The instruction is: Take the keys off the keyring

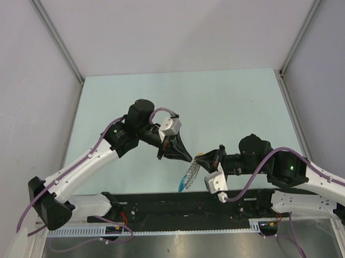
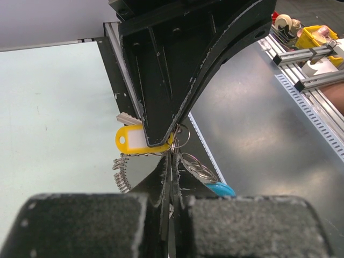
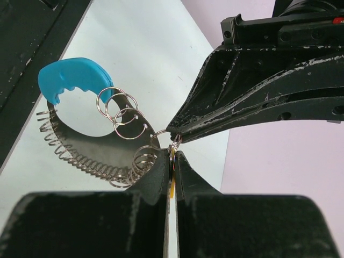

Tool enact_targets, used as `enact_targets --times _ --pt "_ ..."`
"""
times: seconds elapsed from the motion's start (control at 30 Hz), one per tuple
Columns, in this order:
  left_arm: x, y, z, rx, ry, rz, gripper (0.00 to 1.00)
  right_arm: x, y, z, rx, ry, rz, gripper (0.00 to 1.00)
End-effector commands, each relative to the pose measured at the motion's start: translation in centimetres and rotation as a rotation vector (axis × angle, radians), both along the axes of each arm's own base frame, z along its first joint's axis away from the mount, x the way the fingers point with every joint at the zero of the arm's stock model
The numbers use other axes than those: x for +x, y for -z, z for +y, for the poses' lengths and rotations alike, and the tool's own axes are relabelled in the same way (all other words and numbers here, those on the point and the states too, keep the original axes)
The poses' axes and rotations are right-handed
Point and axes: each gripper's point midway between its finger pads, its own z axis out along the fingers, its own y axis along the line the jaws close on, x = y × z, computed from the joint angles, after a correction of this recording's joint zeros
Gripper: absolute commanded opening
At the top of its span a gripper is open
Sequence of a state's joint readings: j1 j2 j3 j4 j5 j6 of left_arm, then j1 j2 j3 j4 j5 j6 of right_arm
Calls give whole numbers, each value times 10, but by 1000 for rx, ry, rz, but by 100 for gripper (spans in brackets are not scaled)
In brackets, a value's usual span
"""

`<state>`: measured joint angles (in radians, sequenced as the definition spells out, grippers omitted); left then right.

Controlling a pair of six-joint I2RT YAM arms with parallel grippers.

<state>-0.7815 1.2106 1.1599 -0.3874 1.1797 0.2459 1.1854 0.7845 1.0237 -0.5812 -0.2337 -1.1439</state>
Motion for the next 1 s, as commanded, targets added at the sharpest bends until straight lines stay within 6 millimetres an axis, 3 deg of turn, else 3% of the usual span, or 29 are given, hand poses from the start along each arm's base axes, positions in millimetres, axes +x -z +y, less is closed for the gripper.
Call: enact_targets --times 0.0,0.47,0.97 --pt "-20 -5 10 -4 70 29 0 1 -41 -9 116 34 -30 0" --pt "-12 -27 13 -119 5 47 0 -1 -50 -14 157 40 -19 0" --pt "-3 6 12 -100 -84 72 1 4 -65 -3 203 29 -74 0"
